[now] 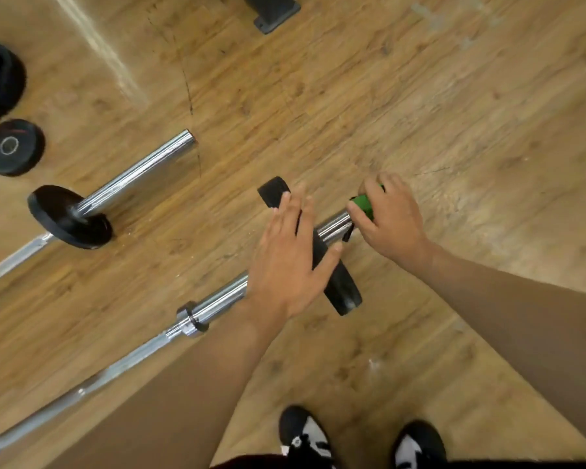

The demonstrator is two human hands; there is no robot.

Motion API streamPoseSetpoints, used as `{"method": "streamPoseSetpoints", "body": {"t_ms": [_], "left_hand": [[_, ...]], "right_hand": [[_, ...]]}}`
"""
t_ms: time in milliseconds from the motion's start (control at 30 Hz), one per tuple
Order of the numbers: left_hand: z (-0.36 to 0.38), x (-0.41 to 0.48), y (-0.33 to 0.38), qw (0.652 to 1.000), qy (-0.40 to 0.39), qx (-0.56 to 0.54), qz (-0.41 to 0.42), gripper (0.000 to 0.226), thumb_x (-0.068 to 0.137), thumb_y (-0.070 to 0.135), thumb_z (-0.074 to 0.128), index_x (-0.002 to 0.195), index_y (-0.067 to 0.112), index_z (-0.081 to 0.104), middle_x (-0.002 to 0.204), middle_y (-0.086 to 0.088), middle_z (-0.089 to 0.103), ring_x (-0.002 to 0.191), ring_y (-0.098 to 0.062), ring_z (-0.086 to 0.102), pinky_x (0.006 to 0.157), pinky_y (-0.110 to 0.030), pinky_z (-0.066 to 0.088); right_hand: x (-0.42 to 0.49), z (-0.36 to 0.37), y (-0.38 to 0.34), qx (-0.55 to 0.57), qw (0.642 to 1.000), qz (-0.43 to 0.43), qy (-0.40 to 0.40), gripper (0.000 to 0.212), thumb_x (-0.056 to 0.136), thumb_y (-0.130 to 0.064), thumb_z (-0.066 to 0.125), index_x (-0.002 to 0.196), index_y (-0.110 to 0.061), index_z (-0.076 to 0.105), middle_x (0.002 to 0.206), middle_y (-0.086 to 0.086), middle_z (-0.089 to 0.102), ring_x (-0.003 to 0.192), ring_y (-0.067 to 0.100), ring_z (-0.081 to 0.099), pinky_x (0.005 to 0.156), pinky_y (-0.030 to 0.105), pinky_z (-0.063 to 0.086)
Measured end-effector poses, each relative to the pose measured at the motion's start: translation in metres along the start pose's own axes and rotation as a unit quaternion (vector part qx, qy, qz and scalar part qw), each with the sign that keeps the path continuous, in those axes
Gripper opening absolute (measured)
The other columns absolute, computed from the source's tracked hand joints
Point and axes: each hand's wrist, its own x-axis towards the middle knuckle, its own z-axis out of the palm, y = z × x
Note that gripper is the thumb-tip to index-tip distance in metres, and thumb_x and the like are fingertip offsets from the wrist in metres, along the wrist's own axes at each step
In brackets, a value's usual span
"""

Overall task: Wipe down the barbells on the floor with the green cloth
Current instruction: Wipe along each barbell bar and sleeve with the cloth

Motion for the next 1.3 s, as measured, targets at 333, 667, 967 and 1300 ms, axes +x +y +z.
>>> {"method": "streamPoseSetpoints", "body": {"t_ms": [333, 667, 967, 1300], "left_hand": [[-0.170, -0.139, -0.017, 0.993, 0.041, -0.009, -0.112, 0.080, 0.110, 0.054, 0.003, 0.156, 0.001, 0.041, 0.167, -0.019, 0.031, 0.159, -0.032, 0.020, 0.130, -0.036, -0.006], [-0.273, -0.196, -0.085, 0.983, 0.054, 0.046, -0.170, 0.076, 0.111, 0.053, 0.012, 0.152, 0.001, 0.049, 0.163, -0.022, 0.038, 0.155, -0.036, 0.030, 0.128, -0.044, 0.005], [-0.335, -0.205, -0.124, 0.971, 0.078, 0.071, -0.213, 0.079, 0.108, 0.056, 0.007, 0.154, 0.006, 0.048, 0.166, -0.019, 0.035, 0.158, -0.033, 0.025, 0.129, -0.047, 0.010], [-0.427, -0.178, -0.179, 0.969, 0.080, 0.060, -0.224, 0.084, 0.107, 0.060, -0.001, 0.161, 0.006, 0.036, 0.171, -0.016, 0.025, 0.161, -0.030, 0.012, 0.130, -0.044, -0.001]], "right_hand": [[-0.047, -0.167, -0.167, -0.026, 0.998, 0.040, -0.044, 0.054, 0.084, -0.064, 0.051, 0.096, -0.012, 0.060, 0.092, 0.009, 0.053, 0.088, 0.030, 0.049, 0.075, 0.041, 0.043], [0.009, -0.223, -0.302, -0.055, 0.993, 0.004, -0.105, 0.069, 0.084, -0.074, 0.036, 0.108, -0.014, 0.060, 0.103, 0.010, 0.055, 0.100, 0.031, 0.049, 0.086, 0.043, 0.040], [0.079, -0.237, -0.375, -0.030, 0.995, -0.044, -0.083, 0.063, 0.083, -0.071, 0.040, 0.106, -0.016, 0.059, 0.101, 0.008, 0.053, 0.096, 0.029, 0.048, 0.082, 0.041, 0.038], [0.161, -0.226, -0.454, 0.000, 0.993, -0.015, -0.117, 0.069, 0.086, -0.074, 0.029, 0.108, -0.016, 0.059, 0.100, 0.007, 0.055, 0.097, 0.029, 0.049, 0.084, 0.043, 0.042]]}}
